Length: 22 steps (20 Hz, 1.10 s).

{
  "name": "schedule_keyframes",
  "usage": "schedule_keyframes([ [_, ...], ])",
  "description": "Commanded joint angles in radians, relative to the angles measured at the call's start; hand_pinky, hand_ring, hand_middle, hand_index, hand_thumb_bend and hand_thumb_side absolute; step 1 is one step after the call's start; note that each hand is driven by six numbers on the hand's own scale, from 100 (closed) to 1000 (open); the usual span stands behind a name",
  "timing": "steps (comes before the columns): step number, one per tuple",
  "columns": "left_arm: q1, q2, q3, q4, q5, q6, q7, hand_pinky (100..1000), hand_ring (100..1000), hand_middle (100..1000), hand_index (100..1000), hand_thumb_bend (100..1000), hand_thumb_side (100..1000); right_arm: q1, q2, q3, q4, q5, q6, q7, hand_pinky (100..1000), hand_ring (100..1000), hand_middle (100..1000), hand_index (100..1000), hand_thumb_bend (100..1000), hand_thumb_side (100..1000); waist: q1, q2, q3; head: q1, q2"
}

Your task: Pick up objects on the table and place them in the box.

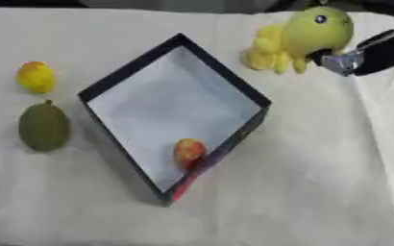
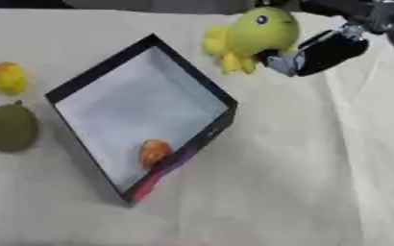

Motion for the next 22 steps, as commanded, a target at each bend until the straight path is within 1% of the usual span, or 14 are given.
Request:
schedule_keyframes([
  [1,-0.001,0.024,0.001,-0.011,0.001,-0.002,-0.004,882,724,743,830,139,933,-0.106,0.096,0.082,0.067,0.014,0.024,0.066,796,627,483,607,100,310,-0.012,-0.035,-0.002,-0.002,-0.002],
  [4,0.000,0.024,0.001,-0.012,0.001,-0.003,-0.004,882,725,743,830,138,931,-0.184,0.205,0.135,0.161,0.043,0.031,0.092,796,626,485,609,100,306,-0.009,-0.036,-0.002,-0.002,-0.002],
  [6,-0.001,0.025,0.001,-0.013,0.001,-0.004,-0.004,882,725,743,830,139,931,-0.209,0.261,0.154,0.220,0.069,0.022,0.099,796,626,487,611,100,307,-0.010,-0.036,0.000,-0.003,-0.002],
  [8,-0.001,0.025,0.001,-0.014,0.001,-0.004,-0.004,882,725,743,830,139,932,-0.221,0.302,0.166,0.274,0.095,0.008,0.105,796,627,488,613,100,311,-0.011,-0.035,0.002,-0.003,-0.002],
  [15,-0.001,0.025,0.001,-0.015,-0.001,-0.002,-0.003,883,724,744,830,139,933,-0.233,0.413,0.188,0.436,0.188,-0.054,0.116,796,632,495,620,100,336,-0.017,-0.032,0.010,-0.008,-0.002],
  [18,0.001,0.030,0.004,-0.015,-0.004,-0.002,0.001,883,724,743,830,139,934,-0.238,0.449,0.202,0.500,0.230,-0.088,0.124,796,639,502,628,100,370,-0.025,-0.031,0.017,-0.011,-0.002],
  [19,0.002,0.032,0.004,-0.015,-0.005,-0.002,0.002,883,724,743,830,139,935,-0.241,0.460,0.209,0.523,0.243,-0.098,0.129,797,640,500,630,100,355,-0.028,-0.031,0.018,-0.011,-0.002],
  [20,0.003,0.034,0.004,-0.015,-0.006,-0.002,0.002,883,724,742,830,139,936,-0.243,0.472,0.216,0.546,0.254,-0.107,0.133,797,641,504,631,100,381,-0.031,-0.030,0.020,-0.012,-0.002],
  [22,0.003,0.037,0.003,-0.014,-0.007,-0.001,0.001,883,723,742,830,139,937,-0.247,0.496,0.224,0.587,0.273,-0.123,0.139,797,643,507,635,100,390,-0.037,-0.030,0.024,-0.013,-0.002],
])
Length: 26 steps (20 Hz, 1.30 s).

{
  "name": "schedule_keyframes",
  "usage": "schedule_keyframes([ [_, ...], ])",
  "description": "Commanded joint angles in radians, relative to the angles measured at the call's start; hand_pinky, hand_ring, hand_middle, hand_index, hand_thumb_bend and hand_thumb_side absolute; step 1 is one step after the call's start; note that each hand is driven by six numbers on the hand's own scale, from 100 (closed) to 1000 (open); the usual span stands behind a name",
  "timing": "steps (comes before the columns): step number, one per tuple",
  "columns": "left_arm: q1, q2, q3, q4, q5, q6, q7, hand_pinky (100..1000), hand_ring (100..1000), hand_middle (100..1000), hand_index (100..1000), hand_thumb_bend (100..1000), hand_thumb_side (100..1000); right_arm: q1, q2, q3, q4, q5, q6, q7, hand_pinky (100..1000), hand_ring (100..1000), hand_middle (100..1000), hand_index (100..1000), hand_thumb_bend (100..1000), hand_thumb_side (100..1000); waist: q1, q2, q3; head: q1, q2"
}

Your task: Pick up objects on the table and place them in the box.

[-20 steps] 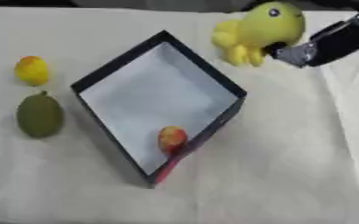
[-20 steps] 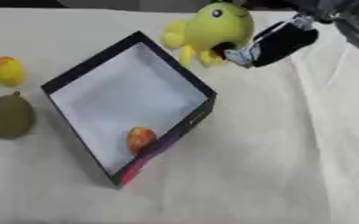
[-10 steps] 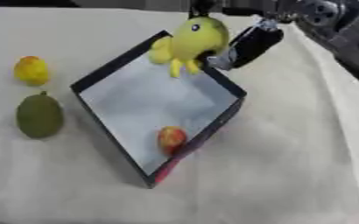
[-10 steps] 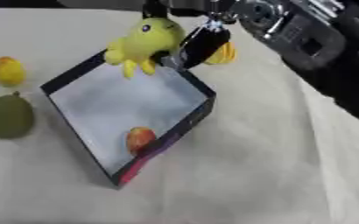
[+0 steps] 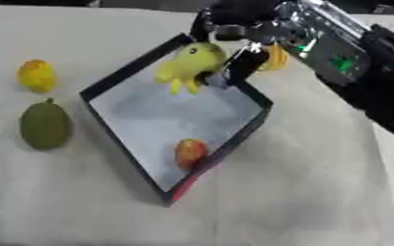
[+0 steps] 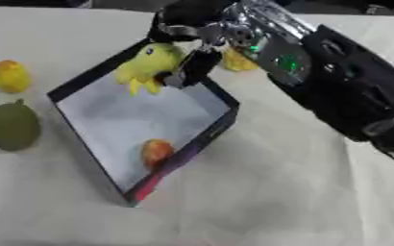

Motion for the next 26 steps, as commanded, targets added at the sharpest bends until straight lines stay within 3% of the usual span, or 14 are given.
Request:
schedule_keyframes([
  [1,-0.003,0.031,0.002,-0.014,-0.007,0.000,0.000,883,723,742,830,139,937,-0.028,0.023,0.003,0.057,0.035,-0.029,0.006,798,644,508,635,100,391,-0.013,-0.029,0.003,-0.004,-0.002],
  [5,-0.001,0.033,0.003,-0.013,-0.009,0.001,0.001,883,723,741,830,140,937,-0.031,0.050,0.008,0.108,0.061,-0.049,0.018,810,681,547,679,100,415,-0.019,-0.030,0.005,-0.009,-0.002],
  [11,0.001,0.033,0.005,-0.013,-0.010,0.001,0.003,883,723,741,830,139,937,-0.029,0.061,0.011,0.133,0.085,-0.068,0.086,896,874,790,885,100,404,-0.020,-0.032,0.004,-0.007,-0.002],
  [14,0.003,0.033,0.006,-0.013,-0.010,0.001,0.005,884,723,741,830,139,937,-0.028,0.054,0.002,0.122,0.088,-0.073,0.109,923,921,852,923,100,565,-0.017,-0.034,0.001,-0.005,-0.002],
  [19,0.004,0.031,0.008,-0.014,-0.009,0.000,0.008,884,723,741,830,139,935,-0.029,0.040,-0.020,0.076,0.064,-0.070,0.126,947,955,892,949,100,653,-0.011,-0.035,-0.006,-0.004,-0.002],
  [23,0.005,0.029,0.009,-0.013,-0.008,0.000,0.009,884,723,741,830,138,936,-0.033,0.016,-0.026,0.037,0.047,-0.055,0.132,943,951,888,946,100,574,-0.007,-0.034,-0.009,-0.005,-0.002],
  [25,0.007,0.029,0.010,-0.013,-0.008,-0.001,0.009,884,723,741,830,138,936,-0.033,0.001,-0.034,0.020,0.035,-0.045,0.132,948,952,890,952,108,490,-0.005,-0.035,-0.011,-0.004,-0.002],
  [26,0.007,0.029,0.010,-0.013,-0.008,-0.001,0.010,885,723,741,831,138,936,-0.033,-0.007,-0.037,0.010,0.026,-0.044,0.134,951,954,890,959,183,430,-0.004,-0.035,-0.012,-0.003,-0.002],
])
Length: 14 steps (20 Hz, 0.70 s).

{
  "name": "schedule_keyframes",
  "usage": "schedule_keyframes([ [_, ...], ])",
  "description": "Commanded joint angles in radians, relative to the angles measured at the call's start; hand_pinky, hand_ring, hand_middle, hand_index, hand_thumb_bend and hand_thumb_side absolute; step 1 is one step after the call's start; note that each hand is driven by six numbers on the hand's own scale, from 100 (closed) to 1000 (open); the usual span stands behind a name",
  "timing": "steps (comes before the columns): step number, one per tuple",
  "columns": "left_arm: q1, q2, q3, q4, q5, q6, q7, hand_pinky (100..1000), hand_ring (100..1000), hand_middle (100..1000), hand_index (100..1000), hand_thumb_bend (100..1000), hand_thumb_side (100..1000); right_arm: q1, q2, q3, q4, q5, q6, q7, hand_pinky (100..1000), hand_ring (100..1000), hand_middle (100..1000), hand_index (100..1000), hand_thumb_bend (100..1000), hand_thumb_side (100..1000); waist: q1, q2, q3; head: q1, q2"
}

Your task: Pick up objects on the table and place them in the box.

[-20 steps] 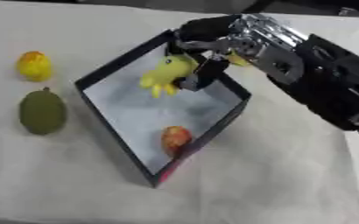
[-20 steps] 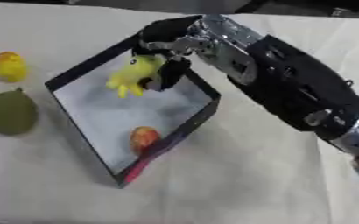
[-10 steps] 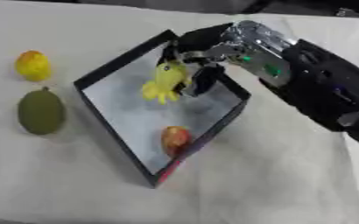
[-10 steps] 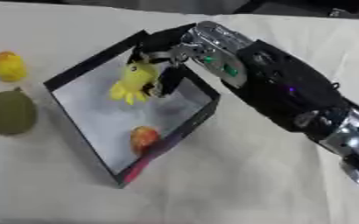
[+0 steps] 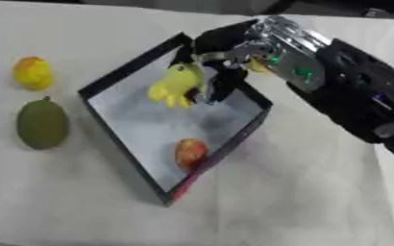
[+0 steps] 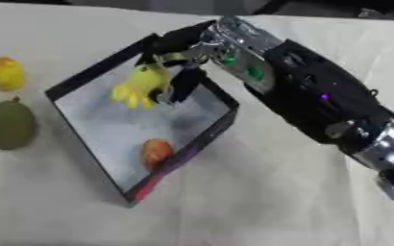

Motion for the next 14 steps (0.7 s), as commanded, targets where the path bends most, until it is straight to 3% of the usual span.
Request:
schedule_keyframes([
  [1,-0.003,0.018,0.010,-0.013,-0.005,-0.003,0.004,885,723,741,831,138,936,-0.025,-0.051,-0.026,-0.048,-0.026,0.007,0.006,953,951,884,961,268,447,0.007,-0.035,-0.003,0.000,-0.002],
  [2,-0.003,0.018,0.010,-0.013,-0.004,-0.003,0.004,885,722,741,831,138,936,-0.025,-0.059,-0.028,-0.058,-0.031,0.006,0.011,960,950,879,958,358,568,0.007,-0.034,-0.004,0.000,-0.002],
  [3,-0.004,0.017,0.010,-0.013,-0.004,-0.003,0.003,885,722,741,831,138,936,-0.025,-0.066,-0.031,-0.066,-0.037,0.005,0.017,964,948,878,956,376,659,0.008,-0.034,-0.005,0.000,-0.002],
  [4,-0.004,0.016,0.009,-0.013,-0.004,-0.003,0.003,885,722,741,831,137,936,-0.025,-0.072,-0.034,-0.073,-0.042,0.005,0.021,968,945,876,956,337,699,0.009,-0.034,-0.005,-0.001,-0.002],
  [7,-0.002,0.014,0.010,-0.012,-0.005,-0.002,0.003,885,722,741,831,136,936,-0.023,-0.090,-0.046,-0.092,-0.066,0.019,0.026,977,939,882,962,253,669,0.012,-0.032,-0.007,-0.002,-0.002],
  [12,-0.002,0.012,0.010,-0.013,-0.005,-0.003,0.003,886,722,741,831,135,937,-0.019,-0.116,-0.064,-0.111,-0.108,0.058,0.015,986,932,878,965,202,650,0.017,-0.030,-0.008,-0.010,-0.002],
  [13,-0.001,0.012,0.010,-0.013,-0.005,-0.003,0.003,885,722,740,831,135,937,-0.019,-0.122,-0.070,-0.113,-0.116,0.067,0.009,987,931,879,966,146,657,0.018,-0.029,-0.008,-0.010,-0.002],
  [14,-0.001,0.011,0.011,-0.013,-0.006,-0.003,0.003,885,722,740,831,136,937,-0.020,-0.128,-0.075,-0.115,-0.124,0.076,0.002,987,931,878,966,190,645,0.018,-0.028,-0.008,-0.010,-0.002],
])
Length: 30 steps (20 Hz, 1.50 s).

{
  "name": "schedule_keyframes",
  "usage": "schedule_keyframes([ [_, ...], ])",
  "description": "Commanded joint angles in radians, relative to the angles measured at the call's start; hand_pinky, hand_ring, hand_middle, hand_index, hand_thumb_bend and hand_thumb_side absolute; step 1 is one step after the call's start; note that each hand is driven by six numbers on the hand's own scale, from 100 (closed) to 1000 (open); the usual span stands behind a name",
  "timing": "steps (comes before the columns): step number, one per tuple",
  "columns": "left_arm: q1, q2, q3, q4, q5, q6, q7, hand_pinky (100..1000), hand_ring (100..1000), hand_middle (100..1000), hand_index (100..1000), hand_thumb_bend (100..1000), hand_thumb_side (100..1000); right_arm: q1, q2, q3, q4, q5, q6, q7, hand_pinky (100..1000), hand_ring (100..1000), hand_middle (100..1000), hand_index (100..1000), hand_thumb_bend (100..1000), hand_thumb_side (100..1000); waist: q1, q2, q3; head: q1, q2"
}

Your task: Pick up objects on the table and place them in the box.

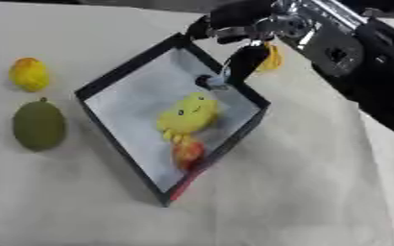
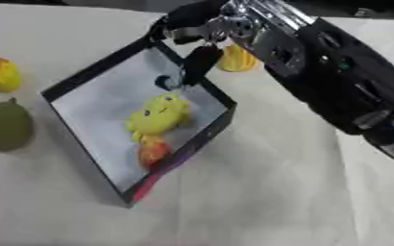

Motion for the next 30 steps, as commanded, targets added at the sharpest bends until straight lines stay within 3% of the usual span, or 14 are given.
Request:
schedule_keyframes([
  [1,-0.002,0.011,0.010,-0.013,-0.006,-0.003,0.003,886,722,740,831,135,937,-0.021,-0.046,-0.033,-0.024,-0.028,0.028,-0.020,987,931,876,967,199,648,0.018,-0.027,0.000,-0.004,-0.002],
  [7,-0.001,0.013,0.012,-0.013,-0.008,-0.003,0.004,886,722,739,831,135,938,-0.021,-0.122,-0.096,0.017,-0.059,0.065,-0.090,959,913,846,962,237,501,0.019,-0.023,0.002,-0.004,-0.002],
  [8,-0.001,0.014,0.012,-0.013,-0.008,-0.003,0.005,886,722,739,831,135,938,-0.019,-0.135,-0.108,0.035,-0.062,0.058,-0.097,959,916,846,962,100,397,0.018,-0.023,0.003,-0.004,-0.002],
  [9,-0.001,0.014,0.012,-0.013,-0.008,-0.003,0.005,886,721,739,831,135,938,-0.017,-0.147,-0.118,0.057,-0.061,0.047,-0.102,958,920,840,963,262,504,0.017,-0.023,0.003,-0.005,-0.002],
  [11,-0.001,0.015,0.012,-0.013,-0.009,-0.002,0.004,886,721,739,831,135,938,-0.015,-0.163,-0.137,0.108,-0.047,0.011,-0.104,958,923,841,960,296,512,0.016,-0.022,0.004,-0.007,-0.002],
  [12,-0.003,0.015,0.012,-0.013,-0.009,-0.002,0.004,887,721,739,831,135,938,-0.014,-0.166,-0.145,0.136,-0.035,-0.010,-0.102,957,922,839,960,258,427,0.015,-0.022,0.004,-0.009,-0.002],
  [13,-0.003,0.015,0.011,-0.013,-0.009,-0.002,0.004,887,721,739,831,134,938,-0.013,-0.169,-0.152,0.161,-0.021,-0.030,-0.099,956,921,839,959,333,534,0.015,-0.021,0.005,-0.011,-0.002],
  [15,-0.004,0.016,0.012,-0.014,-0.009,-0.003,0.004,887,721,739,831,134,938,-0.008,-0.175,-0.164,0.209,0.014,-0.064,-0.098,954,919,838,955,362,553,0.016,-0.019,0.007,-0.017,-0.002],
  [24,-0.027,0.019,0.006,-0.020,-0.008,-0.003,-0.002,888,721,739,831,135,938,0.008,-0.130,-0.195,0.383,0.097,-0.147,-0.087,960,916,837,947,373,500,0.006,0.003,0.036,-0.057,-0.002],
  [30,-0.034,0.017,0.008,-0.022,-0.010,-0.002,-0.001,889,721,738,831,135,941,0.014,-0.102,-0.220,0.460,0.147,-0.169,-0.090,960,919,837,947,392,514,-0.003,0.019,0.054,-0.067,-0.002],
])
